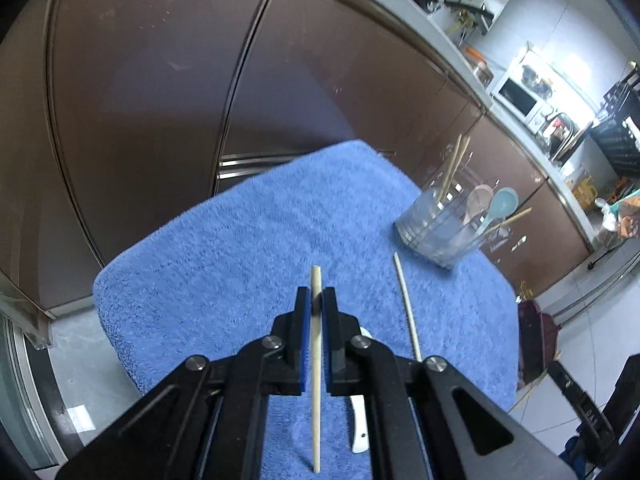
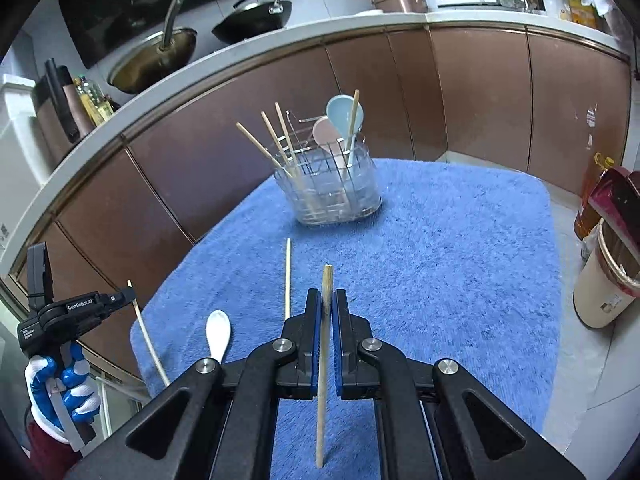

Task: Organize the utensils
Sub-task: 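Lift both held chopsticks and carry them over the wire-basket cup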

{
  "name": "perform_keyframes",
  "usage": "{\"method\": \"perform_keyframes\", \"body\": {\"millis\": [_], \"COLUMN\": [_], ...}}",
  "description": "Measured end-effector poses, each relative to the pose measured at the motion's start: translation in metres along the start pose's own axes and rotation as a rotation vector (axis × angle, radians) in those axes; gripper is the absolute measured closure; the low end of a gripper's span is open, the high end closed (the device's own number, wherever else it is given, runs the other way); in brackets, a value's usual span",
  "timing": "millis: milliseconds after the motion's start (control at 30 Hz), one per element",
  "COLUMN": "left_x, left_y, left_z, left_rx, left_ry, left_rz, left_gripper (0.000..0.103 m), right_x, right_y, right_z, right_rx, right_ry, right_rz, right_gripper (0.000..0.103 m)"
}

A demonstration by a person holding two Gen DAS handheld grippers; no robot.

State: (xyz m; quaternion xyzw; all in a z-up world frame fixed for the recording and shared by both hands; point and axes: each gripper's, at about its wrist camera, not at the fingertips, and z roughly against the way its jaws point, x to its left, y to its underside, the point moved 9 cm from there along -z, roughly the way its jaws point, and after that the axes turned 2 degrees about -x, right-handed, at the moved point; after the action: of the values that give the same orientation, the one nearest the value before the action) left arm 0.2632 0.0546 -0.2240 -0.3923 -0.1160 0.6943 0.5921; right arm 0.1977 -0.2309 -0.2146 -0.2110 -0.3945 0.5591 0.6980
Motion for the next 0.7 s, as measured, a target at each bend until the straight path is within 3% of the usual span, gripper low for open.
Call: {"method": "perform_keyframes", "body": {"millis": [367,700], "left_x": [-0.005,0.011], "left_y": [-0.007,-0.016], "left_z": [0.027,0.039], "left_rx": [-0.071,-0.099], "left_ry": [0.036,0.041], "left_rz": [0.024,0.050], "left_gripper": [0.099,0.099], "right_x": [0.007,0.013], "right_y": [-0.002,-0.003], "right_z": [0.030,0.034], "right_rx": [-0.057,-0.070], "right_ry": [-0.021,-0.028], "right_rz": [0.004,0.012], "right_gripper": [0.098,0.098]}}
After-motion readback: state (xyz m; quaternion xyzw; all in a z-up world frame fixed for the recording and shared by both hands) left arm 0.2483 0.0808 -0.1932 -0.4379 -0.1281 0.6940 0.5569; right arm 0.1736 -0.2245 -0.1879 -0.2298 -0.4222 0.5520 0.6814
